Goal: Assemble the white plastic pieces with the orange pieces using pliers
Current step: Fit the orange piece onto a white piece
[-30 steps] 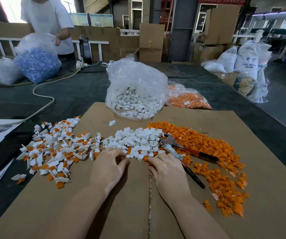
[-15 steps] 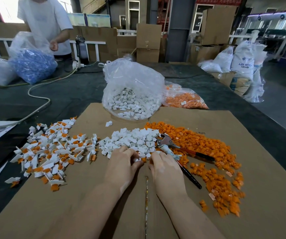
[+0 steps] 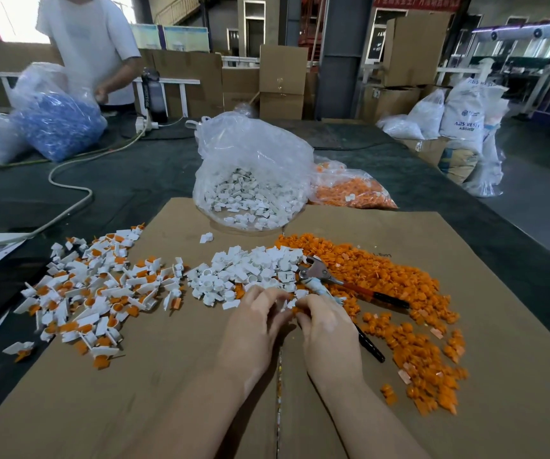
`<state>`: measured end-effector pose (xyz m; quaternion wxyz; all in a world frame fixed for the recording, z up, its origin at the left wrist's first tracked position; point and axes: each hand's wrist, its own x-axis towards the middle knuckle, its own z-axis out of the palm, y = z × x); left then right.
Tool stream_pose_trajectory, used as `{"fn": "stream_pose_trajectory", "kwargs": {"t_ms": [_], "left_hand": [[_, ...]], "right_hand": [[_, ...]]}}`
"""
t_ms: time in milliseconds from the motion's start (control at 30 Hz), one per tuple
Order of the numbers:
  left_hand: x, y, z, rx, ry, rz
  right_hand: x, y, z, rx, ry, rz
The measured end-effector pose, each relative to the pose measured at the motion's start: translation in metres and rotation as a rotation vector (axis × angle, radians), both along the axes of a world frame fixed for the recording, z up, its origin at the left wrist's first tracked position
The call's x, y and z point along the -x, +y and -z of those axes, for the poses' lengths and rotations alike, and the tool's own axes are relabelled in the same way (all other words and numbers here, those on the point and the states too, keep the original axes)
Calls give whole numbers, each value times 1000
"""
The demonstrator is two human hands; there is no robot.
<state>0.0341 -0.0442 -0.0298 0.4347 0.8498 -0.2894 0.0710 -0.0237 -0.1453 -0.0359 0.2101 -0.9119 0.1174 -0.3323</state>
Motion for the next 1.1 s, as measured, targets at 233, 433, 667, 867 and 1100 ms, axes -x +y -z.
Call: {"fn": "stream_pose_trajectory", "kwargs": {"t_ms": [233, 433, 667, 867, 1100], "left_hand": [[-2, 7, 1, 52, 177, -97], [0, 8, -2, 196, 301, -52], [-4, 9, 0, 263, 402, -80], [-3, 10, -2, 250, 414, -50], [0, 11, -3, 214, 389, -19]], "right_hand": [[2, 1, -3, -40, -9, -29], [3, 0, -5, -99, -41, -48], [5, -2, -9, -307, 21, -74], [5, -2, -5, -218, 70, -91], [4, 1, -4, -121, 76, -88]]}}
